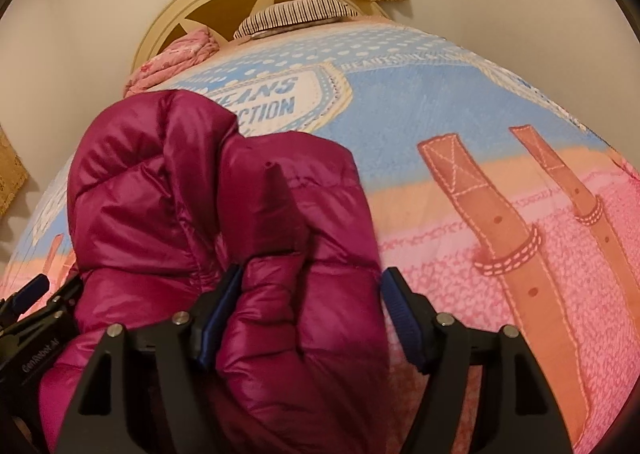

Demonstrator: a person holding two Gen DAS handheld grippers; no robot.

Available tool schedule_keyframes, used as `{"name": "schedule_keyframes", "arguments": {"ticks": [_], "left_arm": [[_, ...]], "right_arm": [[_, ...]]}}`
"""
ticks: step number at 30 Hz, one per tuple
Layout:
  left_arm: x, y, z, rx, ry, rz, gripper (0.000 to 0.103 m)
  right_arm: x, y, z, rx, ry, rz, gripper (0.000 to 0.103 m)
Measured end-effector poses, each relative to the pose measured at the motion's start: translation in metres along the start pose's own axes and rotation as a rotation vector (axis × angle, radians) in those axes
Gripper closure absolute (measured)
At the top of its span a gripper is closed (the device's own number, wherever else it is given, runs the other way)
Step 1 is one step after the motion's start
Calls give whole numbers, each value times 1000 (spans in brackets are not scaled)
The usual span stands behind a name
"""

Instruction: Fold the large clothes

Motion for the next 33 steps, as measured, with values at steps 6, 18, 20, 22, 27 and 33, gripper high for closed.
{"name": "schedule_keyframes", "arguments": {"ticks": [6, 18, 20, 22, 27, 33], "left_arm": [[-1, -9, 4, -43, 0, -46, 11], [-8, -2, 16, -126, -67, -22, 41], [-9, 3, 23, -117, -94, -7, 45], [-10, 3, 24, -117, -93, -10, 46], [-11, 11, 33, -114, -141, 6, 61], [-10, 25, 35, -56, -164, 44, 81]], "right_arm": [[-1, -7, 2, -2, -10, -28, 30], [-2, -12, -4, 17, 27, -43, 44], [-3, -13, -4, 27, 27, -45, 46], [-3, -13, -4, 37, 22, -50, 47], [-2, -14, -5, 53, 25, -51, 52], [-6, -8, -16, 56, 68, -30, 72]]}}
Point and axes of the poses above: each gripper's, at about its wrist camera, not at the fingertips, and y roughly against the way its jaws point, z to its right, x to its top, the point moved 1 cm from there along -y, roughly the way its jaws point, and after that the axes turned 5 degrees about x, right-handed, at the moved point
